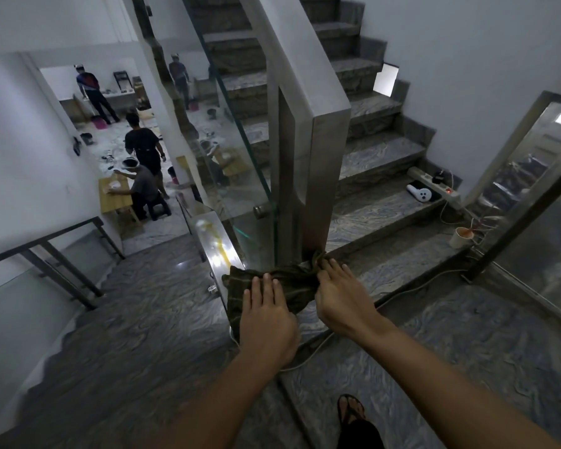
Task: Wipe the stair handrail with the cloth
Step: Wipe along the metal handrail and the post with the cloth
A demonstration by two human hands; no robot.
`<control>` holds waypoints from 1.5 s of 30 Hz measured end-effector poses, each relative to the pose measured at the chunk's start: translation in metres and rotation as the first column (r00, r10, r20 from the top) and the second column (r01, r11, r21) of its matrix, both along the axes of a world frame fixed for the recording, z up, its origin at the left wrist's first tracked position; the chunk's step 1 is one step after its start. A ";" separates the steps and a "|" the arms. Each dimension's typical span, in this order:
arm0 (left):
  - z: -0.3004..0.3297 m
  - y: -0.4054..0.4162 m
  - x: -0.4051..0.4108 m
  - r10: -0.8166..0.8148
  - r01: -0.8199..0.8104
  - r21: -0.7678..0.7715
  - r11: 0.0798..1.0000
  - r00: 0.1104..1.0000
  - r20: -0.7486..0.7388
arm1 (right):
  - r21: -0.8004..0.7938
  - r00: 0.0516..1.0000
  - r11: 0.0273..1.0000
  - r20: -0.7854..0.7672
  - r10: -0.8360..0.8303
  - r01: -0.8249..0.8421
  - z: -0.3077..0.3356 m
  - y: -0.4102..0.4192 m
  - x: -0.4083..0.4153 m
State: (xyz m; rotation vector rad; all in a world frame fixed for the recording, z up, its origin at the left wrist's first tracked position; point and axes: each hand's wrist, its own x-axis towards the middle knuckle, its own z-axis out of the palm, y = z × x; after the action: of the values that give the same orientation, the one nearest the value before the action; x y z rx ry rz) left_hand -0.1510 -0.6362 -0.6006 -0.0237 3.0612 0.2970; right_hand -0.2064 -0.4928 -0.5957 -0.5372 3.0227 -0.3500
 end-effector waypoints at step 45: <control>0.008 -0.113 -0.057 -0.197 0.199 0.000 0.980 0.971 0.137 | 0.078 0.975 0.990 -0.182 0.130 -0.117 -0.024 -0.030 0.016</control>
State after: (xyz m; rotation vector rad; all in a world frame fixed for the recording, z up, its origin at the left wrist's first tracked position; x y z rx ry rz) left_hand -0.2079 -0.7487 -0.5931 0.2494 2.8998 0.2497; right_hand -0.1903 -0.5230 -0.6197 -0.7907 3.1441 -0.2019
